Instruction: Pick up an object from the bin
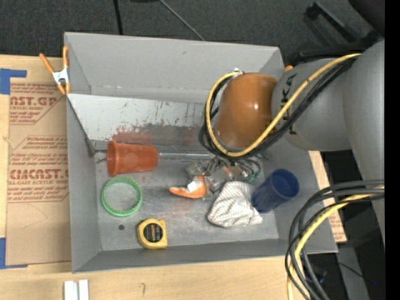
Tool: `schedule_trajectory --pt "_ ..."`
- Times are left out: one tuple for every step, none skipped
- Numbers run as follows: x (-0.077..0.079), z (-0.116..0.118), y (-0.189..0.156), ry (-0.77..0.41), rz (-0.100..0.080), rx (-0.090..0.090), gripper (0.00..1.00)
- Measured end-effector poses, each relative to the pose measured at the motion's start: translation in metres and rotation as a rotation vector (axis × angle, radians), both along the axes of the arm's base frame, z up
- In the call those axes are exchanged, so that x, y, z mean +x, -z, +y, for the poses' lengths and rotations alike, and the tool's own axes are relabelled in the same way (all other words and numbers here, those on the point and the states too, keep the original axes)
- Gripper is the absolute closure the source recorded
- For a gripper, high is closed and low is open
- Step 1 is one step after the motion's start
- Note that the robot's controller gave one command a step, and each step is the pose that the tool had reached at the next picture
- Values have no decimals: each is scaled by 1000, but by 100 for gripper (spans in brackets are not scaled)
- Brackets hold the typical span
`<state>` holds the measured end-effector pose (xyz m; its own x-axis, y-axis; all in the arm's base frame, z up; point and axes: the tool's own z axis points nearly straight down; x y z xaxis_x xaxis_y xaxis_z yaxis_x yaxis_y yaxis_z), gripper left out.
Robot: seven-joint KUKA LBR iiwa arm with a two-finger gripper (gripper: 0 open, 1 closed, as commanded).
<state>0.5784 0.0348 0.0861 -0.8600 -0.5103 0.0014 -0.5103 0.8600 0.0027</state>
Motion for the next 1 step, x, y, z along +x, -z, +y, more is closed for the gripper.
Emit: schedule_trajectory --pt "0 0 -16 1 -1 0 100"
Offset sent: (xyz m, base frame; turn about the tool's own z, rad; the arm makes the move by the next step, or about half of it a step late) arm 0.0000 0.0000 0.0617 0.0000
